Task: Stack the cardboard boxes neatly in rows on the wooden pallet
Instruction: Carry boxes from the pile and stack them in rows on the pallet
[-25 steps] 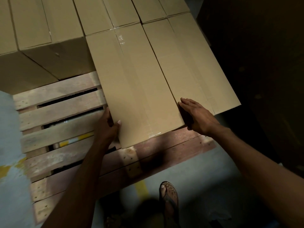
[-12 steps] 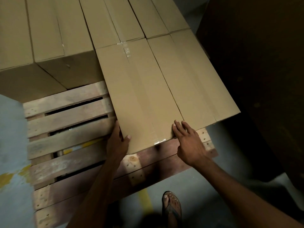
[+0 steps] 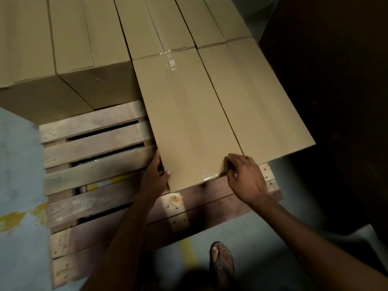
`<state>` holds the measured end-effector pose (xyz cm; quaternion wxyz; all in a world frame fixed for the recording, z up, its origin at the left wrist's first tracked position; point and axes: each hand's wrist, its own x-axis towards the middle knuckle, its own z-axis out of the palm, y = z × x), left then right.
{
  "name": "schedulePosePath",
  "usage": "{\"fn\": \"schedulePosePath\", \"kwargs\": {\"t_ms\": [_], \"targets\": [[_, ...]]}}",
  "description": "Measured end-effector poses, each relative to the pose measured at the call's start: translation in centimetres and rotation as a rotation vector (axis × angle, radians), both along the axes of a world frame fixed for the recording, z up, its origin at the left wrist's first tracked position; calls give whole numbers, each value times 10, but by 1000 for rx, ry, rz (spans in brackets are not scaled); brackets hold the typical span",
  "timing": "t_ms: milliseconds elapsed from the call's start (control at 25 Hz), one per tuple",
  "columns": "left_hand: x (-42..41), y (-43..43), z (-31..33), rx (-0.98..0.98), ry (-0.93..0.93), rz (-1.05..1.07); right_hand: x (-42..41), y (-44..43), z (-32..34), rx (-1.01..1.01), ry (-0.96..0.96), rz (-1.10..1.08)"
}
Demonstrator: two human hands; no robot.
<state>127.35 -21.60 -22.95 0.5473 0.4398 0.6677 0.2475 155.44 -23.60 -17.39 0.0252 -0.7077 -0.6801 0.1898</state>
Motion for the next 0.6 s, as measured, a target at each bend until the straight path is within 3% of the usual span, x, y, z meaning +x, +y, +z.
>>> {"fn": "schedulePosePath", "kwargs": {"t_ms": [160, 600], "targets": [[11, -5, 9, -88, -20, 14, 4, 25, -4, -16, 6, -132], [13, -11, 13, -172, -69, 64, 22, 42, 7, -50, 316, -422]]}}
